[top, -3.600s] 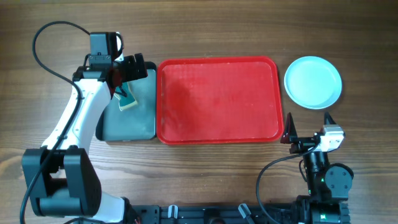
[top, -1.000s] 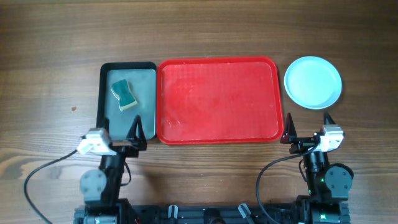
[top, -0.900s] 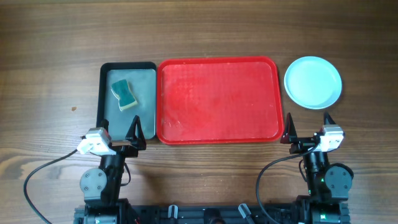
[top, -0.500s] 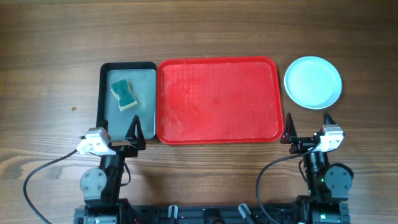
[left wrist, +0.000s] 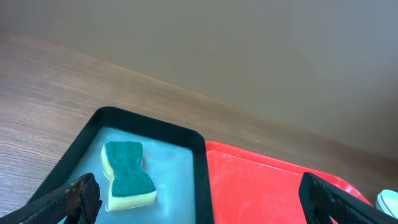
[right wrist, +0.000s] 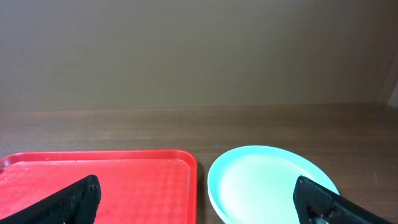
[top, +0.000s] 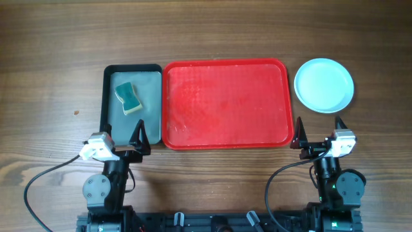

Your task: Clean dirty plates on tray and stack at the side

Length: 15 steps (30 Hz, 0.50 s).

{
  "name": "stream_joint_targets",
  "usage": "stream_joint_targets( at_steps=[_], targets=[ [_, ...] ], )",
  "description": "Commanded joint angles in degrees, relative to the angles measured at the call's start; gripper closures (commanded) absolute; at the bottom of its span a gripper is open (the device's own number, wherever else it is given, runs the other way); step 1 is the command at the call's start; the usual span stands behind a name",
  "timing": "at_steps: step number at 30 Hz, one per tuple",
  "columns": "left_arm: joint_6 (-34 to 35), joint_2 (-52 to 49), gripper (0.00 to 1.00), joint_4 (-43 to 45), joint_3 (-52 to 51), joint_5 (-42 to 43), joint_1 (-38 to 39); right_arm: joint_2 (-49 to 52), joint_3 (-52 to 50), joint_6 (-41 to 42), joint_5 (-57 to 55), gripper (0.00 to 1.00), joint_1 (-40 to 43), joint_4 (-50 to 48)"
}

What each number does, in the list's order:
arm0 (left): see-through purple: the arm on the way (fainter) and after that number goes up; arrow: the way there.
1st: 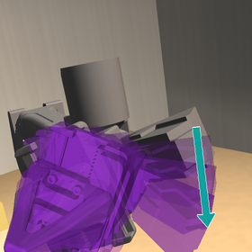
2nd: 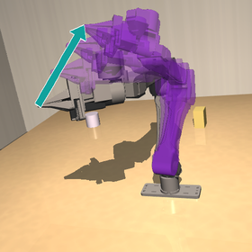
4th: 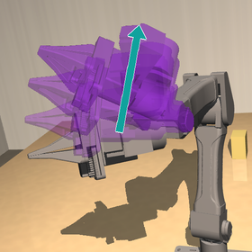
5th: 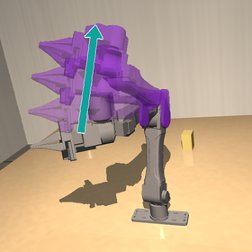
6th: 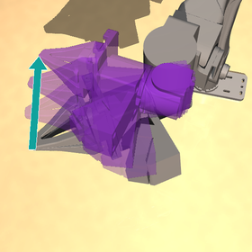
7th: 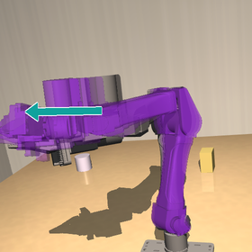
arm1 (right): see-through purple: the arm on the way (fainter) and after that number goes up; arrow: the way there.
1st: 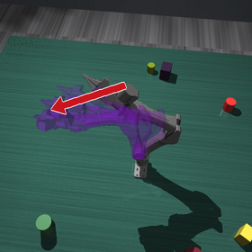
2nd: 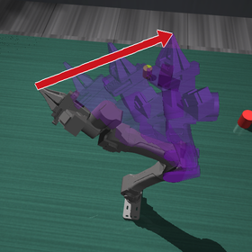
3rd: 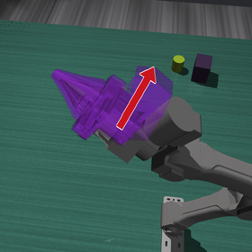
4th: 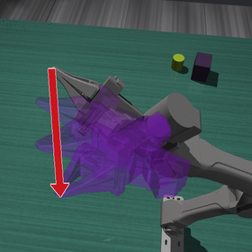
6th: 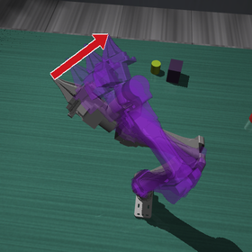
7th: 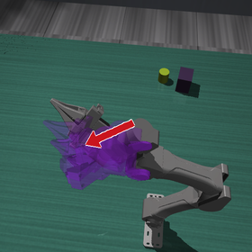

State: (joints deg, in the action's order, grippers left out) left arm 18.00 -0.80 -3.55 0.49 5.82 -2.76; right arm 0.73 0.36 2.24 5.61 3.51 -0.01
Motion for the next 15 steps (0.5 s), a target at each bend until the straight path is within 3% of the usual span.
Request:
stream_joint_targets(
  at_steps=[1,5,15],
  targets=[
    [-0.6,0.5,0.00,-0.6,-0.2,-1.8,-0.5,-0.5,-0.1,-0.6,0.9,0.00,-0.2,-0.3],
    [-11.5,0.5,0.00,-0.6,-0.2,-1.4,0.5,-0.5,-0.1,-0.6,0.9,0.00,-0.2,-0.3],
    [-11.6,0.4,0.00,-0.5,-0.2,-0.8,0.5,-0.5,-0.1,-0.6,0.9,0.00,-0.2,-0.3]
  ],
)
